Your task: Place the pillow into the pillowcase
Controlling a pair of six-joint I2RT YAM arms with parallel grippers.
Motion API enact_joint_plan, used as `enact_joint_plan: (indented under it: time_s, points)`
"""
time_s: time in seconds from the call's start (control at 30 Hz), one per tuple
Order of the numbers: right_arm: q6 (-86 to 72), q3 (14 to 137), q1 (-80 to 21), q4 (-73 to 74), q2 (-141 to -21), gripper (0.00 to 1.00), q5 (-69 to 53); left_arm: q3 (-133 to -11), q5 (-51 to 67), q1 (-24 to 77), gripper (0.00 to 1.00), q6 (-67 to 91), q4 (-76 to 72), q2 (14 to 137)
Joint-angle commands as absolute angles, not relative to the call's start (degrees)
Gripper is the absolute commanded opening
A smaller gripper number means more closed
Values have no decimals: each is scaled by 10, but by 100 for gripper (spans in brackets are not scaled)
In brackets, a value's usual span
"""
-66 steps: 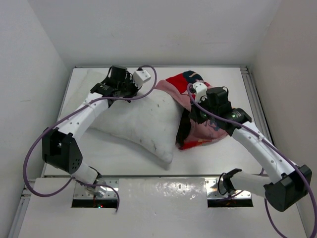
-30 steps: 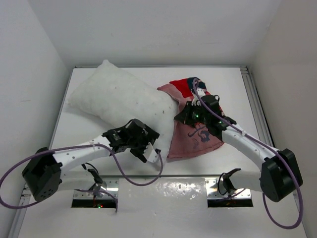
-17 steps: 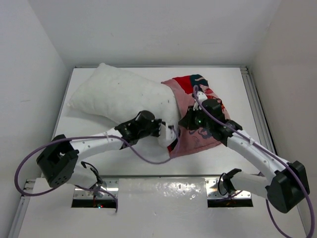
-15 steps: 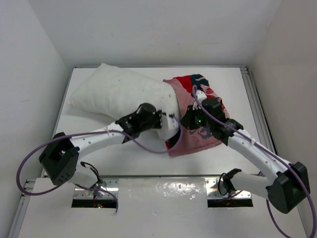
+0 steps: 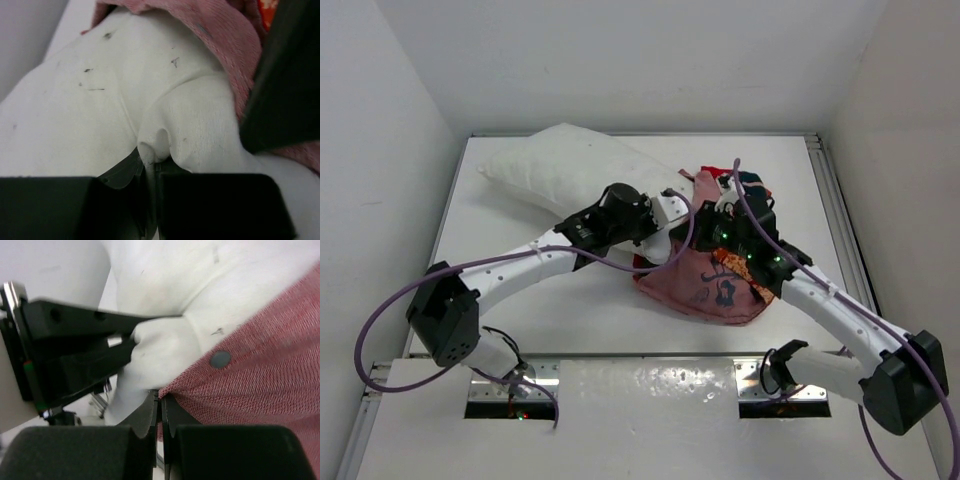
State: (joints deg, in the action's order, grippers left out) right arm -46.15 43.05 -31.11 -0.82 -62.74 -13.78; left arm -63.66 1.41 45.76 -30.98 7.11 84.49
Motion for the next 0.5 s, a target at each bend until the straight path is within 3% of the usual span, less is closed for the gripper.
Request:
enact_joint_plan:
  time_s: [0.0, 0.17, 0.27, 0.47]
  points:
    - [-598, 424, -295, -186, -598, 0, -146, -615, 148, 479, 1, -237, 39, 853]
    - [-601, 461, -298, -155, -597, 0, -137, -603, 163, 481, 19, -203, -13, 868]
    - [-604, 462, -309, -123, -582, 0, -108, -603, 159, 482, 51, -187, -35, 876]
    - [-582, 444, -319, 15, -537, 0, -58, -610, 139, 471, 71, -198, -24, 878]
